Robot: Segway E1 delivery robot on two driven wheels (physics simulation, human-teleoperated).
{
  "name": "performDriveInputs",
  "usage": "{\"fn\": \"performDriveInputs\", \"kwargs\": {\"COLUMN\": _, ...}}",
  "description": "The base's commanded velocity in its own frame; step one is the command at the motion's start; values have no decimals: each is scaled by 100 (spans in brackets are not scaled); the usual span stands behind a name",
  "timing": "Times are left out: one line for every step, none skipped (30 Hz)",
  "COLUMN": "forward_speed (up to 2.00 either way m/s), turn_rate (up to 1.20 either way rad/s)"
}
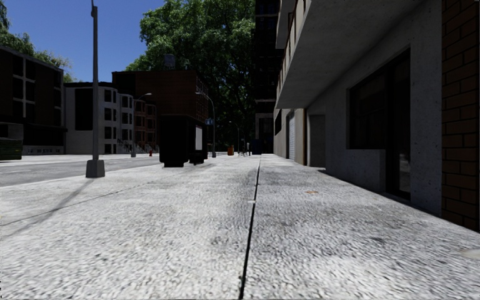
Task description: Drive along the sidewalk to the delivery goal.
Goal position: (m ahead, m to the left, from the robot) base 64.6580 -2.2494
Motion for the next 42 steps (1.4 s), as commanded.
{"fn": "performDriveInputs", "kwargs": {"forward_speed": 200, "turn_rate": 0}}
{"fn": "performDriveInputs", "kwargs": {"forward_speed": 200, "turn_rate": 0}}
{"fn": "performDriveInputs", "kwargs": {"forward_speed": 200, "turn_rate": 0}}
{"fn": "performDriveInputs", "kwargs": {"forward_speed": 200, "turn_rate": 0}}
{"fn": "performDriveInputs", "kwargs": {"forward_speed": 200, "turn_rate": 0}}
{"fn": "performDriveInputs", "kwargs": {"forward_speed": 200, "turn_rate": 0}}
{"fn": "performDriveInputs", "kwargs": {"forward_speed": 200, "turn_rate": 0}}
{"fn": "performDriveInputs", "kwargs": {"forward_speed": 200, "turn_rate": 0}}
{"fn": "performDriveInputs", "kwargs": {"forward_speed": 200, "turn_rate": 0}}
{"fn": "performDriveInputs", "kwargs": {"forward_speed": 200, "turn_rate": 0}}
{"fn": "performDriveInputs", "kwargs": {"forward_speed": 200, "turn_rate": 0}}
{"fn": "performDriveInputs", "kwargs": {"forward_speed": 200, "turn_rate": 0}}
{"fn": "performDriveInputs", "kwargs": {"forward_speed": 200, "turn_rate": 0}}
{"fn": "performDriveInputs", "kwargs": {"forward_speed": 200, "turn_rate": 0}}
{"fn": "performDriveInputs", "kwargs": {"forward_speed": 200, "turn_rate": 0}}
{"fn": "performDriveInputs", "kwargs": {"forward_speed": 200, "turn_rate": 0}}
{"fn": "performDriveInputs", "kwargs": {"forward_speed": 200, "turn_rate": 0}}
{"fn": "performDriveInputs", "kwargs": {"forward_speed": 200, "turn_rate": 0}}
{"fn": "performDriveInputs", "kwargs": {"forward_speed": 200, "turn_rate": 0}}
{"fn": "performDriveInputs", "kwargs": {"forward_speed": 200, "turn_rate": 0}}
{"fn": "performDriveInputs", "kwargs": {"forward_speed": 200, "turn_rate": 0}}
{"fn": "performDriveInputs", "kwargs": {"forward_speed": 200, "turn_rate": 0}}
{"fn": "performDriveInputs", "kwargs": {"forward_speed": 200, "turn_rate": 0}}
{"fn": "performDriveInputs", "kwargs": {"forward_speed": 200, "turn_rate": 0}}
{"fn": "performDriveInputs", "kwargs": {"forward_speed": 200, "turn_rate": 0}}
{"fn": "performDriveInputs", "kwargs": {"forward_speed": 200, "turn_rate": 0}}
{"fn": "performDriveInputs", "kwargs": {"forward_speed": 200, "turn_rate": 0}}
{"fn": "performDriveInputs", "kwargs": {"forward_speed": 200, "turn_rate": 0}}
{"fn": "performDriveInputs", "kwargs": {"forward_speed": 200, "turn_rate": 0}}
{"fn": "performDriveInputs", "kwargs": {"forward_speed": 200, "turn_rate": 0}}
{"fn": "performDriveInputs", "kwargs": {"forward_speed": 200, "turn_rate": 0}}
{"fn": "performDriveInputs", "kwargs": {"forward_speed": 200, "turn_rate": 0}}
{"fn": "performDriveInputs", "kwargs": {"forward_speed": 200, "turn_rate": 0}}
{"fn": "performDriveInputs", "kwargs": {"forward_speed": 200, "turn_rate": 0}}
{"fn": "performDriveInputs", "kwargs": {"forward_speed": 200, "turn_rate": 0}}
{"fn": "performDriveInputs", "kwargs": {"forward_speed": 200, "turn_rate": 0}}
{"fn": "performDriveInputs", "kwargs": {"forward_speed": 200, "turn_rate": 0}}
{"fn": "performDriveInputs", "kwargs": {"forward_speed": 200, "turn_rate": 0}}
{"fn": "performDriveInputs", "kwargs": {"forward_speed": 200, "turn_rate": 0}}
{"fn": "performDriveInputs", "kwargs": {"forward_speed": 200, "turn_rate": 0}}
{"fn": "performDriveInputs", "kwargs": {"forward_speed": 200, "turn_rate": 0}}
{"fn": "performDriveInputs", "kwargs": {"forward_speed": 200, "turn_rate": 0}}
